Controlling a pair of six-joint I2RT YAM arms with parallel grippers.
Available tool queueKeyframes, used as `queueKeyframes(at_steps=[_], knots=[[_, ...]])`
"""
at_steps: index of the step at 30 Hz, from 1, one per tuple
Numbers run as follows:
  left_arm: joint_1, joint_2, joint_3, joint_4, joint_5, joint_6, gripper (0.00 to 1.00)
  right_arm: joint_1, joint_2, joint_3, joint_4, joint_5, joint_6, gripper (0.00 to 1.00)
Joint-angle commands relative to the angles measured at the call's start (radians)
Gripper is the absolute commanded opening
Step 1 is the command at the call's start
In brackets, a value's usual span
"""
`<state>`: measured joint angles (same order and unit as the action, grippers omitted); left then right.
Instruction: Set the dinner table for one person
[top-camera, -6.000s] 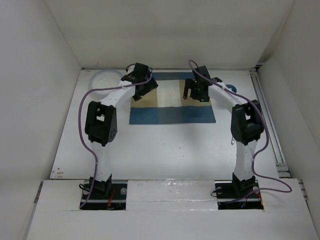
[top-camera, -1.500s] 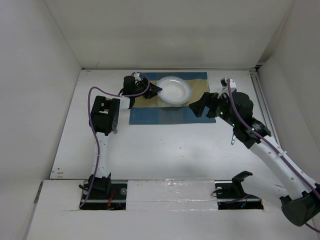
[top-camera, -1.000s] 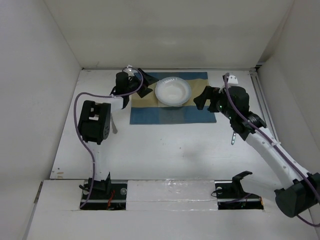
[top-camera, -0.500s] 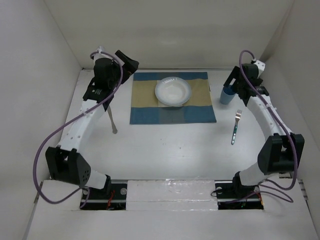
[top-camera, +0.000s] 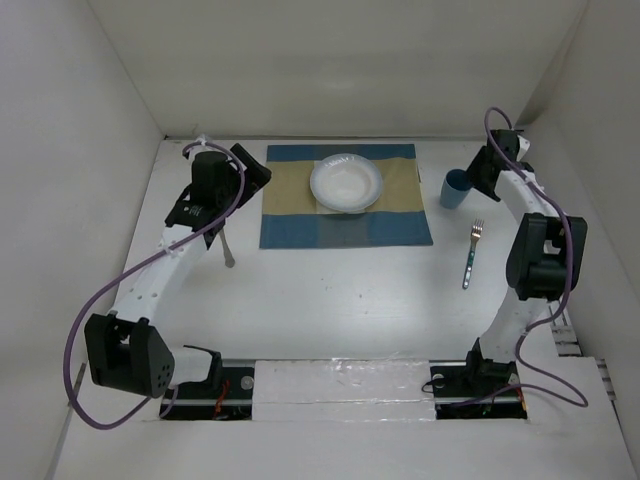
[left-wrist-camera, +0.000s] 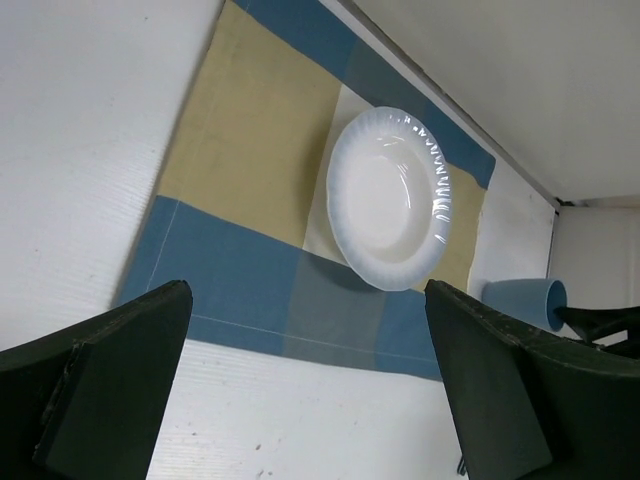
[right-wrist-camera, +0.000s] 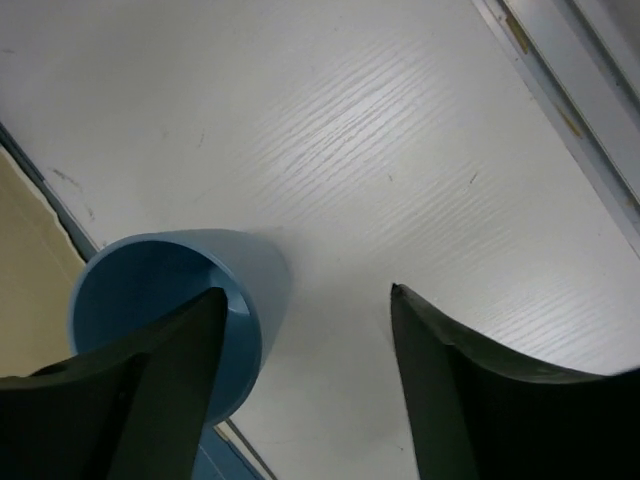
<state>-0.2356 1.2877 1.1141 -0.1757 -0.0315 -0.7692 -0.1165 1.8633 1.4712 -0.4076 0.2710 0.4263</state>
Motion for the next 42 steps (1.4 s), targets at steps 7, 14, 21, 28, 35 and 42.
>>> queueKeyframes(at_steps=[7,14,21,28,35,42], knots=[[-0.001,-0.036,-0.005,0.045,0.01,0.018,1.0,-0.003,0.062,0.098,0.053,-0.064,-0.006,0.15],[-0.001,-0.016,-0.014,0.065,0.03,0.027,1.0,0.092,0.097,0.293,-0.02,-0.029,-0.006,0.0],[-0.001,-0.016,-0.026,0.074,0.048,0.027,1.0,0.219,0.326,0.684,-0.158,-0.061,-0.102,0.0],[-0.001,-0.007,-0.06,0.108,0.084,0.027,1.0,0.293,0.615,1.068,-0.284,0.049,-0.218,0.0],[-0.001,0.002,-0.069,0.126,0.084,0.027,1.0,0.293,0.69,1.089,-0.24,0.106,-0.257,0.0],[-0.001,0.015,-0.08,0.136,0.094,0.027,1.0,0.293,0.74,1.126,-0.26,0.119,-0.267,0.01]])
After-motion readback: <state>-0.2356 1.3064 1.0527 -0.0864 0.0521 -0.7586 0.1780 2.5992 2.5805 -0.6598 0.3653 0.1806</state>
